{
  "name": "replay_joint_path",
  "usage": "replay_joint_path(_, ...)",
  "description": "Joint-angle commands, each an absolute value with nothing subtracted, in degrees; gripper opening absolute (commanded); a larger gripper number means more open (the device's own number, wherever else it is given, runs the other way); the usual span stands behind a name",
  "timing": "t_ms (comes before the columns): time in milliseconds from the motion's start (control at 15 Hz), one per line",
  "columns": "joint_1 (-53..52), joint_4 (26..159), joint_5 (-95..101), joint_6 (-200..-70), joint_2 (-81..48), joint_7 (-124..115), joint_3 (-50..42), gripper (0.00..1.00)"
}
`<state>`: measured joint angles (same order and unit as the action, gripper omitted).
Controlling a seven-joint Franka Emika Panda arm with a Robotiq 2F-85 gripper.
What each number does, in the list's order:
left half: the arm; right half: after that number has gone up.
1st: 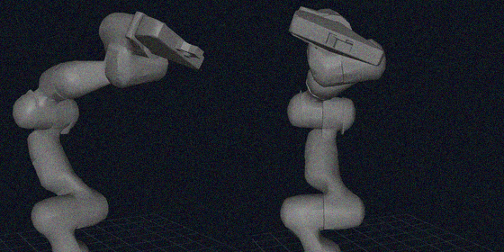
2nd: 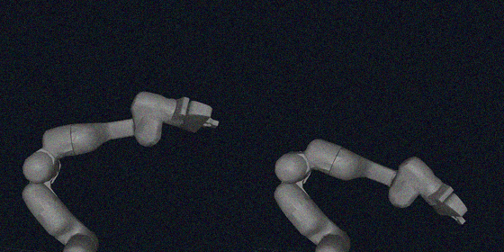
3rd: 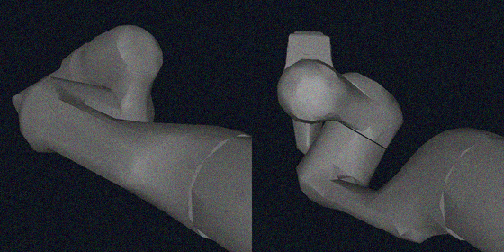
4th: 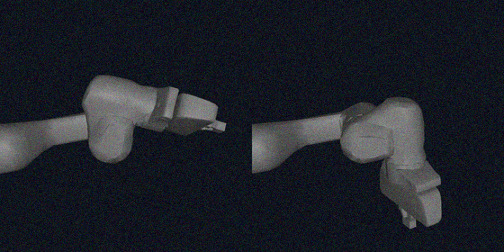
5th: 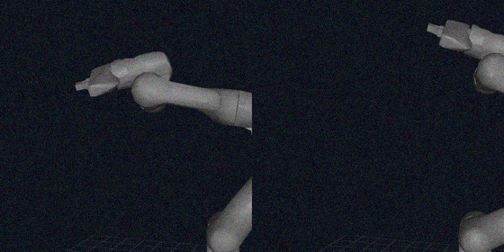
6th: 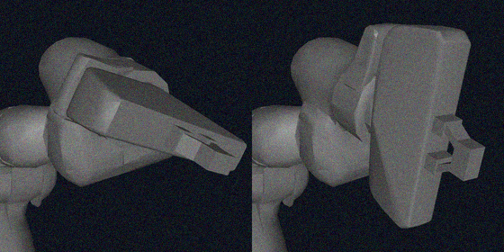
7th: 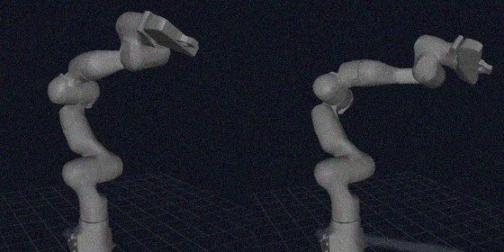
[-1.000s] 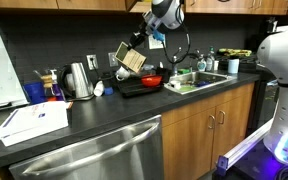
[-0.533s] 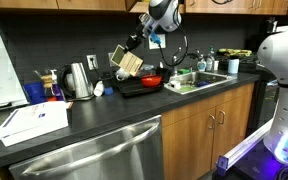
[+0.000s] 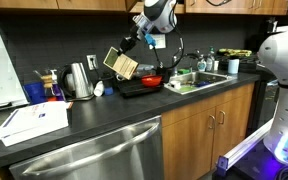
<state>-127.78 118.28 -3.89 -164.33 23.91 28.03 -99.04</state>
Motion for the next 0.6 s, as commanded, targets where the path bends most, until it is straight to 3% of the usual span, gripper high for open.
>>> replay_joint_path(0, -131.54, 115.94, -3.31, -163.37, 25.19, 28.17, -101.91, 0.12)
replay_joint_path(533, -139.21, 113.3, -3.12, -163.21, 27.63, 28.33, -105.53, 0.12)
